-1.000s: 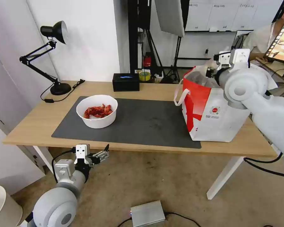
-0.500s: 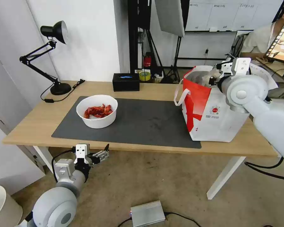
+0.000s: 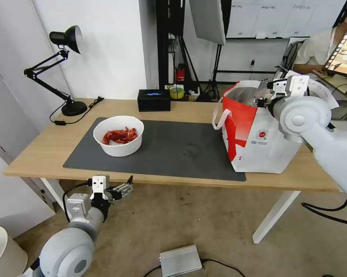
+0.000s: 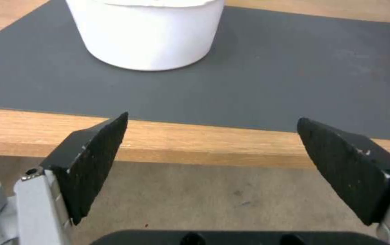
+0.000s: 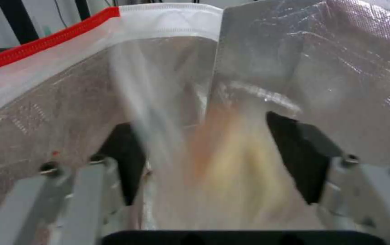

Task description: Pick up the trash from the table and place it into the takeout bag.

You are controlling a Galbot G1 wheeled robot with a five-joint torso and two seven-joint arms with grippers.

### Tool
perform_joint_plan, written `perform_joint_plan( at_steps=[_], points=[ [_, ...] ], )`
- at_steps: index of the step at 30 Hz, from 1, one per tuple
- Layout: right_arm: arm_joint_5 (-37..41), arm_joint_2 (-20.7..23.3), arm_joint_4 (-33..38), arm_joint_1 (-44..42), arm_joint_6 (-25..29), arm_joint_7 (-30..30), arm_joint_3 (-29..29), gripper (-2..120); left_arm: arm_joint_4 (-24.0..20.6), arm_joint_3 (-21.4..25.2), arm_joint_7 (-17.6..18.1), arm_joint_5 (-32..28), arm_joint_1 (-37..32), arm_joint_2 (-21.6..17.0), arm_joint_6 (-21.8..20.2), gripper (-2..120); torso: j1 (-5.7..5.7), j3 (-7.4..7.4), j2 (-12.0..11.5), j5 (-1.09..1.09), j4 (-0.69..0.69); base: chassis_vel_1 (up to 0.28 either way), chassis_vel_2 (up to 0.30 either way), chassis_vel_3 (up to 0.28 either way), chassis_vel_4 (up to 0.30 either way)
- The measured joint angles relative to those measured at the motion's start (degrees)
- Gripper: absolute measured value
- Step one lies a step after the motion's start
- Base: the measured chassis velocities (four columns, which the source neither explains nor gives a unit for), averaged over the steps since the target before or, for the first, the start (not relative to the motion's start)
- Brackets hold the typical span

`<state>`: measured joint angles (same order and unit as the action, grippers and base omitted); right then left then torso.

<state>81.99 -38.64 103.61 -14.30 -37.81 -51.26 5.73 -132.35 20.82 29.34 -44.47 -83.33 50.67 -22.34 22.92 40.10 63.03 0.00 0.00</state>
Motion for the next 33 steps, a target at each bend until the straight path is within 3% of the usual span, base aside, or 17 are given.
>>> perform_joint_plan(
  at_steps=[7, 14, 20, 21, 27, 33],
  points=[
    [0.12, 0.1, 0.2, 0.32, -0.05, -0.06, 0.06, 95, -0.02, 0.15, 0.01, -0.05, 0.03, 0.03, 0.0, 100, 0.0, 0.0, 0.0, 0.0, 0.0, 0.0, 0.0, 0.0, 0.0],
    [-0.29, 0.48, 0.97, -0.27, 1.09, 0.64, -0.83, 100, -0.06, 0.05, 0.02, -0.08, 0.07, 0.06, -0.01, 100, 0.0, 0.0, 0.0, 0.0, 0.0, 0.0, 0.0, 0.0, 0.0],
    [-8.07, 0.2, 1.74, -2.24, 10.26, 7.75, -1.96, 100, 0.1, 0.07, 0.2, -0.1, 0.18, -0.02, 0.05, 100, 0.0, 0.0, 0.0, 0.0, 0.0, 0.0, 0.0, 0.0, 0.0],
    [-10.19, 0.0, 1.66, -2.56, 13.82, 11.17, -1.96, 100, 0.21, 0.04, 0.28, -0.1, 0.27, -0.02, 0.08, 100, 0.0, 0.0, 0.0, 0.0, 0.0, 0.0, 0.0, 0.0, 0.0],
    [-14.92, -0.3, 2.63, -3.76, 23.12, 21.18, -1.95, 100, 0.09, 0.48, 0.34, -0.14, -0.04, -0.02, 0.1, 100, 0.0, 0.0, 0.0, -0.01, 0.0, 0.0, 0.0, 0.0, 0.0],
    [-15.73, -0.13, 6.4, -7.11, 26.07, 24.94, -1.69, 100, 0.1, 0.8, 0.37, -0.26, 0.07, -0.25, 0.14, 100, 0.0, 0.0, -0.01, -0.01, 0.01, 0.0, 0.0, 0.0, 0.0]
  ],
)
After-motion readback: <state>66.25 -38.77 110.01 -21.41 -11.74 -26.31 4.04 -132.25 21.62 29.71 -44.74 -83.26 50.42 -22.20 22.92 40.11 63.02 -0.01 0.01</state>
